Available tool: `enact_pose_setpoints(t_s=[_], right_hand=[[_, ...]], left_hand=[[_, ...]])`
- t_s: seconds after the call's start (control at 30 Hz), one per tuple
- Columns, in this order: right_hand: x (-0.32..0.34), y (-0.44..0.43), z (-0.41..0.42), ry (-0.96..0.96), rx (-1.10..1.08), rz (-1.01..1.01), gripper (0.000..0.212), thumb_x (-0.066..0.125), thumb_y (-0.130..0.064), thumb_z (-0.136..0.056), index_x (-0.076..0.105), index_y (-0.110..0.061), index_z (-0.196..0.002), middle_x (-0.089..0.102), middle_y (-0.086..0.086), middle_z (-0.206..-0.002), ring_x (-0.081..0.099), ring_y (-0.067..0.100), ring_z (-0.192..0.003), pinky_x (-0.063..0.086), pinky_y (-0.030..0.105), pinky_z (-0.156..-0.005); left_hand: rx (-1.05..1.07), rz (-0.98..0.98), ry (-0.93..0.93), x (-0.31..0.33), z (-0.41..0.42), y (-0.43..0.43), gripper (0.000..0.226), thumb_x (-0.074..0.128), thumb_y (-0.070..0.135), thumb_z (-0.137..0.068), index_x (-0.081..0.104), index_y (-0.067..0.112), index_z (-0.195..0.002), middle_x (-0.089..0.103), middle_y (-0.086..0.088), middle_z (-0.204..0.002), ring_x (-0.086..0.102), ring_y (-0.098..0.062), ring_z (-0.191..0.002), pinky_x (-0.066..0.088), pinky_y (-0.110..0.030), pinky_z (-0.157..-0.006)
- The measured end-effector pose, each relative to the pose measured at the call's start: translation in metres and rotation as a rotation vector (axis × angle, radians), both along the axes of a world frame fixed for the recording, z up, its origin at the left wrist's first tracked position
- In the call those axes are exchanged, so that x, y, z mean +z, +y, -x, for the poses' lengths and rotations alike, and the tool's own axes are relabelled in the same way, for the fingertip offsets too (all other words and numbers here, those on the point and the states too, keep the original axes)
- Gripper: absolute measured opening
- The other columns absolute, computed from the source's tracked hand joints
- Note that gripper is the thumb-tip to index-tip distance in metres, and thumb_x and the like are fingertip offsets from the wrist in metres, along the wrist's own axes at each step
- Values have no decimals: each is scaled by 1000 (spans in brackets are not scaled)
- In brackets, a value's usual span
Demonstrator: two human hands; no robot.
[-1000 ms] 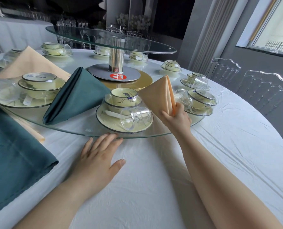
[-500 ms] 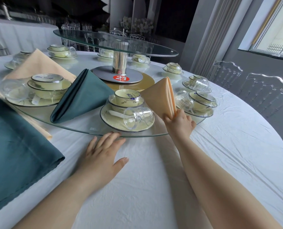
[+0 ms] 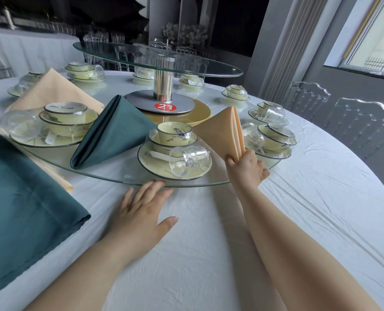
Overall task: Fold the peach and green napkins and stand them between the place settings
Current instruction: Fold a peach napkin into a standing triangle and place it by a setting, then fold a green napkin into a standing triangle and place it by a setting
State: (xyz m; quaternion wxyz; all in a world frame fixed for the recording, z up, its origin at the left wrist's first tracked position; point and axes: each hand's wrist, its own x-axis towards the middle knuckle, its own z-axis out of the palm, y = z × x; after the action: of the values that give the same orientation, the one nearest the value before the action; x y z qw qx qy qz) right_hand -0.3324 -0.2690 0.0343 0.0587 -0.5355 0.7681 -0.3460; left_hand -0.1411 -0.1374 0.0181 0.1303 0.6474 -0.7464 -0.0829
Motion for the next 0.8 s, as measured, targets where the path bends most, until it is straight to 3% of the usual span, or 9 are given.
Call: enact_pose_setpoints(t_s=[0.17, 0.3, 0.43, 0.53, 0.63, 0.8], right_hand=[[2, 13, 6, -115, 72, 81, 60, 60, -38, -80, 38, -15, -130, 46, 4, -133, 33, 27, -127, 14, 36, -105], [7, 40, 13, -76, 123, 89, 58, 60, -35, -82, 38, -17, -132, 45, 3, -134, 30, 26, -128, 14, 35, -105], [4, 88, 15, -105, 343, 66, 42, 59, -18, -85, 46, -11, -125, 47, 8, -128, 38, 27, -122, 26, 31, -99], [-15, 130, 15, -7, 600, -50, 35, 57, -24, -88, 51, -11, -119, 48, 4, -126, 43, 20, -119, 28, 16, -87], [-28, 150, 15, 252, 700, -65, 44, 41, -43, -82, 57, -16, -114, 51, -3, -127, 41, 15, -123, 21, 10, -91], [-20, 155, 9, 272, 690, -21, 47, 39, -42, -79, 61, -13, -109, 56, 0, -123, 45, 18, -120, 26, 17, -96]], left_hand=[[-6, 15, 5, 0, 0, 1, 104, -14, 64, -44, 7, 36, -142, -8, 20, -149, -12, -1, -137, -13, -25, -109], [-10, 9, 1, 1, 0, 3, 102, -11, 66, -48, 8, 35, -143, -8, 18, -151, -11, -3, -139, -10, -27, -112], [-33, 2, -4, 3, 2, 8, 72, 12, 64, -80, 11, 32, -144, -7, 15, -153, -11, -3, -140, -9, -27, -112], [-23, 12, 40, 6, 2, 13, 49, 33, 39, -97, 20, 28, -144, -4, 11, -154, -7, -5, -141, -5, -24, -111], [16, 87, 136, 16, 2, 21, 44, 37, 32, -97, 32, 26, -140, 9, 9, -154, 7, -9, -140, 7, -20, -108], [-29, 141, 291, 29, -35, 64, 35, 48, 38, -91, 62, 19, -117, 51, 12, -124, 44, -9, -121, 26, -12, -94]])
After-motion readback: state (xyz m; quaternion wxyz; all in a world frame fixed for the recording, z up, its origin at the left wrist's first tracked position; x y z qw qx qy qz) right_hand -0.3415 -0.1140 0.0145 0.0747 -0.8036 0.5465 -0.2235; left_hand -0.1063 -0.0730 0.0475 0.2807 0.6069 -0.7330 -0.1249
